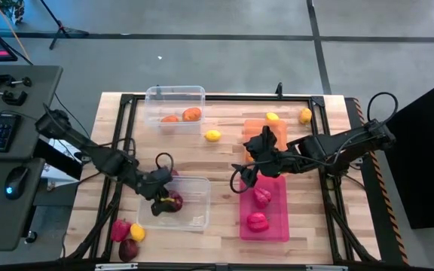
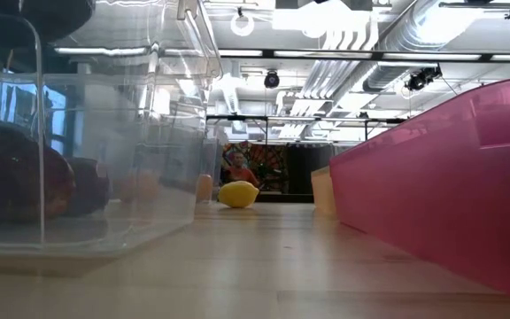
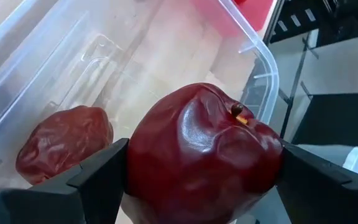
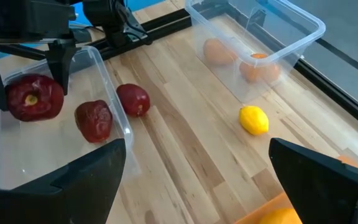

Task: Sort produce into baskets
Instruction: Put the red apple into the bottom transparent bin

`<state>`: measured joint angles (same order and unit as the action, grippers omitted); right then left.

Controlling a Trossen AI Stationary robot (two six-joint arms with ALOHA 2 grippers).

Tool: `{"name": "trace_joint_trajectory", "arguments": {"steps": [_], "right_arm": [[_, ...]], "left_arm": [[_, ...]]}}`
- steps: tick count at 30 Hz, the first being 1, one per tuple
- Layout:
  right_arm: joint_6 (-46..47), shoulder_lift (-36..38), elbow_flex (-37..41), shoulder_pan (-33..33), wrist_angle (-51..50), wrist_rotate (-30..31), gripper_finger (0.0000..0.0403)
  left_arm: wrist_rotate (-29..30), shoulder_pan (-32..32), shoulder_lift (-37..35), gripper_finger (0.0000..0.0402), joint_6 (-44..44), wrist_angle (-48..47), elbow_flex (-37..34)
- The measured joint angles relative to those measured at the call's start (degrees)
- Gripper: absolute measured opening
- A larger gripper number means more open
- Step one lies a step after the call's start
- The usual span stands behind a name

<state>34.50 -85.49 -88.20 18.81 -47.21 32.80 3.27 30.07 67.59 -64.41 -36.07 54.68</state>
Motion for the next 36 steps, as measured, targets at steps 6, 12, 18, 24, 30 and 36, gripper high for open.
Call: {"name": "trace_joint_trajectory", "arguments": {"steps": [6, 12, 18, 24, 30, 36], "right_arm": [[0.00, 0.00, 0.00, -0.02, -0.23, 0.00, 0.0385], [0.02, 0.00, 0.00, 0.00, -0.28, 0.00, 0.0385], [0.22, 0.00, 0.00, -0.02, -0.25, 0.00, 0.0385], [0.26, 0.00, 0.00, -0.01, -0.20, 0.00, 0.0385], [2.78, 0.00, 0.00, -0.07, -0.21, 0.00, 0.0385], [2.80, 0.00, 0.00, -0.07, -0.32, 0.00, 0.0385]], "left_arm": [[-4.59, -1.35, 0.63, 0.0327, 3.55, 2.83, 0.00], [-7.37, -1.96, 0.63, 0.0360, 9.13, 8.83, 0.02], [-7.18, -3.24, 1.07, 0.0374, 9.98, 8.42, 0.02], [-5.77, -4.22, 1.01, 0.0375, 10.99, 10.85, 0.02], [-2.81, -4.91, 1.03, 0.0376, 11.92, 11.69, 0.02], [1.90, -5.36, 1.03, 0.0376, 14.06, 13.42, 0.02]]}}
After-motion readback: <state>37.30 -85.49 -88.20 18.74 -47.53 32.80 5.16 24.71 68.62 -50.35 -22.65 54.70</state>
